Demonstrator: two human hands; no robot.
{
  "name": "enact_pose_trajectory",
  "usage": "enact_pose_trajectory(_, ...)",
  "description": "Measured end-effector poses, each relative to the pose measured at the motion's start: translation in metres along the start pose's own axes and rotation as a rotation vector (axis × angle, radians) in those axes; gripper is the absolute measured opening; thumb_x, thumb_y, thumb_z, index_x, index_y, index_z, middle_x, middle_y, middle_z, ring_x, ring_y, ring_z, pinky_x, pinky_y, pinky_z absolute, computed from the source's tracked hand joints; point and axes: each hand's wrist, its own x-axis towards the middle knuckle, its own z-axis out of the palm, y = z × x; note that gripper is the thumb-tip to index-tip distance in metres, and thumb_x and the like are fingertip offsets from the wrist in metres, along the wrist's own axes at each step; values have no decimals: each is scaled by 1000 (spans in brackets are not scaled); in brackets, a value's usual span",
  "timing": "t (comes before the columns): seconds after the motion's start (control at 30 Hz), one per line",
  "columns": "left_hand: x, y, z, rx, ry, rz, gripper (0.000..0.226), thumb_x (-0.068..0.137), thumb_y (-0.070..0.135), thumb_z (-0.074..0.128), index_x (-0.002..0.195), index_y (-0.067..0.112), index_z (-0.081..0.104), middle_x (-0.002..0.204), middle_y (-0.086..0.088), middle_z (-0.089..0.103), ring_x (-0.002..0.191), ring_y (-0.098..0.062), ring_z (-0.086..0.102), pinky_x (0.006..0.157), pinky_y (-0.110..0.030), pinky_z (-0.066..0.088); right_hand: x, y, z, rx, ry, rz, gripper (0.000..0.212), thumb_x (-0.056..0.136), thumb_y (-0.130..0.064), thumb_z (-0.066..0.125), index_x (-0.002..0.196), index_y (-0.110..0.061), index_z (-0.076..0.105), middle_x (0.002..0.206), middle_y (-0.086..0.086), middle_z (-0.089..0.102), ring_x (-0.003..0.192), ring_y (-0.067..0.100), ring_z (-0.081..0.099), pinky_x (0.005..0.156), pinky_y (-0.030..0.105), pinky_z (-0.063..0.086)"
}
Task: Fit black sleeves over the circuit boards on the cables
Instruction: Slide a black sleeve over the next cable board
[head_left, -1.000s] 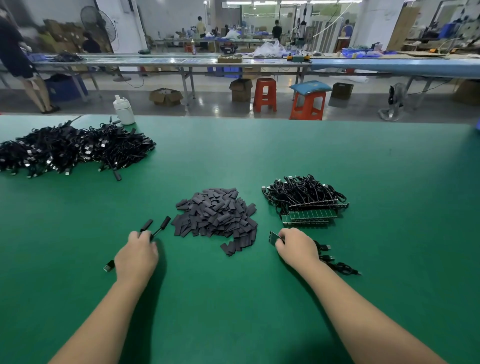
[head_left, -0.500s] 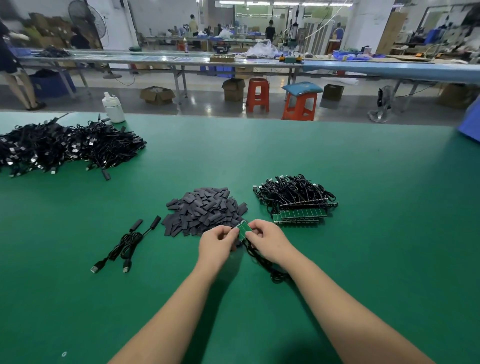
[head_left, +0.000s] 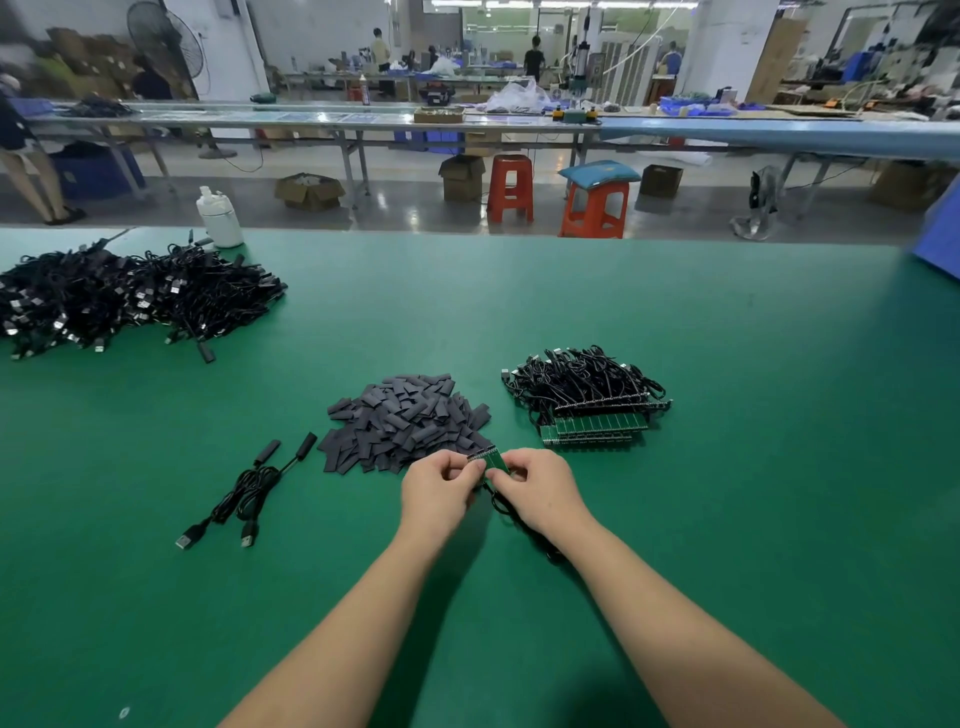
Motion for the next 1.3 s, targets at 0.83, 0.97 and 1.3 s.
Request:
enact_pose_trajectory(0.83, -9, -13, -21, -374, -337, -190, 12, 100, 11, 54, 92, 3, 55, 82, -13, 73, 81, -32, 74, 62, -31, 60, 27, 14, -71, -17, 206, 199, 23, 103, -16, 48, 103, -1, 65, 80, 11, 72, 49, -1, 62, 45, 16, 48)
enact_pose_trajectory(0.97, -14, -11, -13, -348, -310, -178, 12, 99, 9, 56, 91, 0, 55, 81, -15, 62, 80, -31, 74, 62, -31, 60, 28, 18, -52, 34, 89, 219, 25, 101, -14, 53, 122, -6, 64, 88, 2, 72, 67, 3, 67, 57, 16, 50)
enact_pose_trajectory(1.3, -12, -16, -16, -187, -314, -97, 14, 92, 15, 68, 84, 4, 67, 70, -4, 63, 62, -14, 56, 55, -28, 48, 12, 30, -17, 1, -107, 143, 30, 102, -29, 51, 130, -21, 62, 124, -4, 66, 106, 10, 62, 100, 29, 47)
